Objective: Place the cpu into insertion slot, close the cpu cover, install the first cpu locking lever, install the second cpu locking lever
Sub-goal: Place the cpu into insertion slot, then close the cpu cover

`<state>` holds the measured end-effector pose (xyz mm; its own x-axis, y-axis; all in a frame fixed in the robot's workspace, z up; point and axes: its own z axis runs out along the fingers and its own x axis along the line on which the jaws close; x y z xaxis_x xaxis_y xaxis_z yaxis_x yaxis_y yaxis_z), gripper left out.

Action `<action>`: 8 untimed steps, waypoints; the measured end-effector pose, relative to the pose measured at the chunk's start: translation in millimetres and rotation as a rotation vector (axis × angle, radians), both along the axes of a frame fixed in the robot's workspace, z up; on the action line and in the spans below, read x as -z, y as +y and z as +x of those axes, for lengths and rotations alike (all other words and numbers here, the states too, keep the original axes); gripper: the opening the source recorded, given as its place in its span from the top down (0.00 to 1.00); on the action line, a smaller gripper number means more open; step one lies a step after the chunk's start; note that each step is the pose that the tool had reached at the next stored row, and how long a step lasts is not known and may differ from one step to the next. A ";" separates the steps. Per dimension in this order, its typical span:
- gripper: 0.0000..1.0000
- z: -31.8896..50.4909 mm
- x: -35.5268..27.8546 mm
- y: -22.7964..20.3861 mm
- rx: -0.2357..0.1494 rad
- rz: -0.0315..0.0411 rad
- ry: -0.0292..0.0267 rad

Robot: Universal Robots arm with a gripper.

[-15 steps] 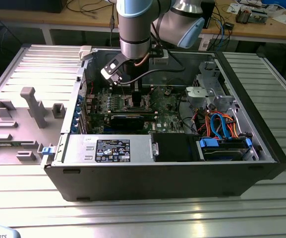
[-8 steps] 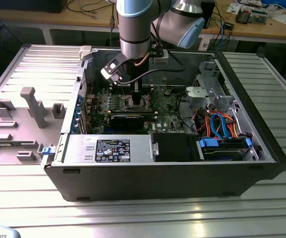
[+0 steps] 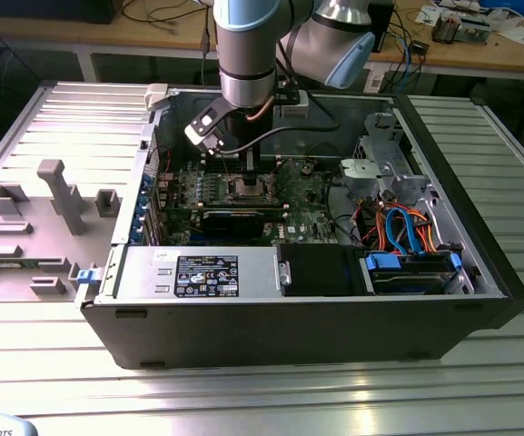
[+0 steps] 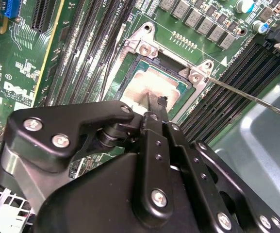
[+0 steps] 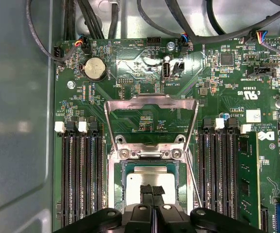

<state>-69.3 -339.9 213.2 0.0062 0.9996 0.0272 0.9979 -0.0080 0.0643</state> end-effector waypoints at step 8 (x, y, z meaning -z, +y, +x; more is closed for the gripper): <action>0.89 0.0 -1.6 0.0 0.000 0.0000 0.0000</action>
